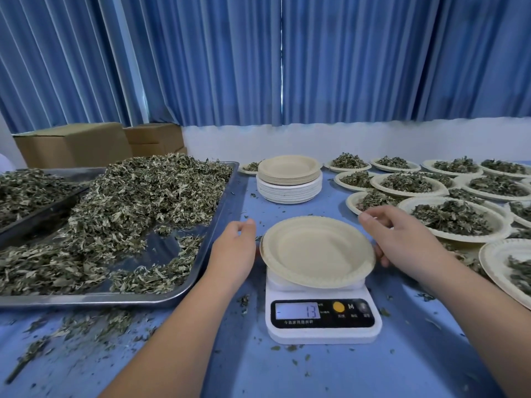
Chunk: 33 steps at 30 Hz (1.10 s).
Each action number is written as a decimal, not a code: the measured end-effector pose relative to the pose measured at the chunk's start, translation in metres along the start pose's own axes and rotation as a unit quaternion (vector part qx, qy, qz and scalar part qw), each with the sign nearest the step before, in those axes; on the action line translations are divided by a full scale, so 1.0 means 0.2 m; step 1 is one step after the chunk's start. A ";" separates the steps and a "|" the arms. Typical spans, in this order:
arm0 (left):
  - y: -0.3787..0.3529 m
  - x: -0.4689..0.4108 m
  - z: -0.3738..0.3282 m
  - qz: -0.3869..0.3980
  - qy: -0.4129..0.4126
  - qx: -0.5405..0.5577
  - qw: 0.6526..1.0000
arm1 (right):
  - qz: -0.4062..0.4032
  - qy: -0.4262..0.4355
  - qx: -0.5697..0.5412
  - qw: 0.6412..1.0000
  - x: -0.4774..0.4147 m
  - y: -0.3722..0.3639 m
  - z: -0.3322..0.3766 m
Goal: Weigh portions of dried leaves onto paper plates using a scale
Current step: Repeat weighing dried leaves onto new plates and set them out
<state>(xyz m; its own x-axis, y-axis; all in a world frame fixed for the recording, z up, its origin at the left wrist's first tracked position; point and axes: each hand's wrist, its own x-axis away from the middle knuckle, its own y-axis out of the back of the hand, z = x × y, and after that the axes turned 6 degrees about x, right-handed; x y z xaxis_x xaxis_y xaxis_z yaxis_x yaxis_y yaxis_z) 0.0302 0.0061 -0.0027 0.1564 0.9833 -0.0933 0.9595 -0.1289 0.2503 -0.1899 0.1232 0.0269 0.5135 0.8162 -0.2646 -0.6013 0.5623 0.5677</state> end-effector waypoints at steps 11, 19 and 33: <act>0.00 -0.02 0.01 -0.007 0.001 -0.019 1.000 | -0.006 -0.014 0.017 1.000 0.01 0.01 0.01; 0.00 -0.01 0.00 -0.008 0.010 -0.004 1.000 | 0.009 -0.006 0.027 1.000 0.02 0.00 0.01; 0.52 0.10 -0.15 -0.054 0.173 -0.408 0.895 | -0.037 -0.004 0.012 0.999 0.01 0.03 0.02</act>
<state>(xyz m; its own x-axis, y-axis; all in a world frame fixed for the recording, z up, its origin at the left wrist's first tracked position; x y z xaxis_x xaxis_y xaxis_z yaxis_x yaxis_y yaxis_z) 0.1265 0.0161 0.0504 -0.1437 0.9835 0.1096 0.4526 -0.0332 0.8911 -0.1899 0.1284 0.0323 0.5603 0.7719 -0.3004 -0.5467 0.6171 0.5660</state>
